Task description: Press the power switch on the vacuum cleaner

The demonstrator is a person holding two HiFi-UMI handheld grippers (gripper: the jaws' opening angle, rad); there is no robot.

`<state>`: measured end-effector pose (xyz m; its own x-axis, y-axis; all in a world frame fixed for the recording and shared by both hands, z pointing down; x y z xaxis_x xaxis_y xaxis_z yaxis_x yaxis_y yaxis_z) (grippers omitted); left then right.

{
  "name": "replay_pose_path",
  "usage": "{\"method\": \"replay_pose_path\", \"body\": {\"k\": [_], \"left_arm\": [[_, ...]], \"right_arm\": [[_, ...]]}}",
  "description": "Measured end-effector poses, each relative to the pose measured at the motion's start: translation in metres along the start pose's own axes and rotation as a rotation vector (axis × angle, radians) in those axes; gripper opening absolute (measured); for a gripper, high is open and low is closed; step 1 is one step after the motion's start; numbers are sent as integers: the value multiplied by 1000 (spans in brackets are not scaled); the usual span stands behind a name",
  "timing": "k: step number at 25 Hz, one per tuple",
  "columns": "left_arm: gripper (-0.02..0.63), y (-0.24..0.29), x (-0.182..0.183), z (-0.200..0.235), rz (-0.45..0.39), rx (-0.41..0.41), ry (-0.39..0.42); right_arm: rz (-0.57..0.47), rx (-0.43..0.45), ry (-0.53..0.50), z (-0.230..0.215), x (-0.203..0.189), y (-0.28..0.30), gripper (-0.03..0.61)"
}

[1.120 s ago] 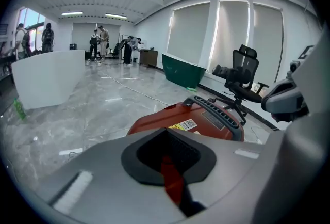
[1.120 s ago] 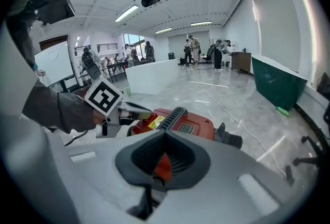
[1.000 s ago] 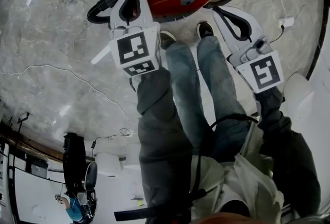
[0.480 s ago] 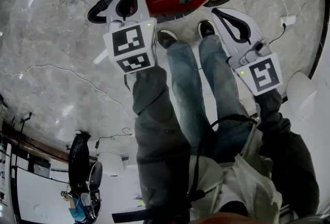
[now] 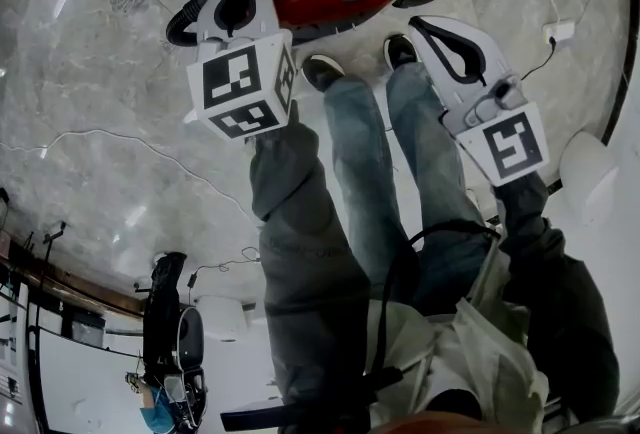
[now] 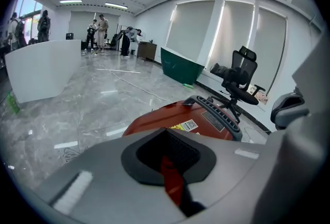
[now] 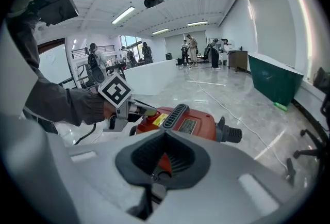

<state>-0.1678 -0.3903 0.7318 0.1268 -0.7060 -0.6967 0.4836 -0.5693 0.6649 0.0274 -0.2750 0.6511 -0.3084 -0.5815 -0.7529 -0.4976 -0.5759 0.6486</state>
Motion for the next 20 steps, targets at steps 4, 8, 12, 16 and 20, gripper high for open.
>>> {"method": "replay_pose_path", "body": {"k": [4, 8, 12, 16, 20], "left_arm": [[6, -1, -3, -1, -43, 14, 3], [6, -5, -5, -1, -69, 9, 10], [8, -11, -12, -3, -80, 15, 12], [8, -20, -15, -7, -77, 28, 13], [8, -43, -25, -19, -78, 53, -34]], "right_arm": [[8, 18, -4, 4, -3, 1, 2], [16, 22, 8, 9, -5, 1, 1], [9, 26, 11, 11, -5, 2, 1], [-14, 22, 26, 11, 5, -1, 0], [-29, 14, 31, 12, 16, -8, 1]]}}
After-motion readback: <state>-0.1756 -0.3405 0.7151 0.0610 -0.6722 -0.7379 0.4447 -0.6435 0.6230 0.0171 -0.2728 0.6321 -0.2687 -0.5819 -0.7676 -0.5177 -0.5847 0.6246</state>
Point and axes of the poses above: the fingertips, and each gripper's own axes: y forward along the fingers, z to its left, x out of its top, the point moved 6 cm from there along -y, backward along the fingers, and after that the axes turned 3 degrees about -y, right-handed, at the moved point
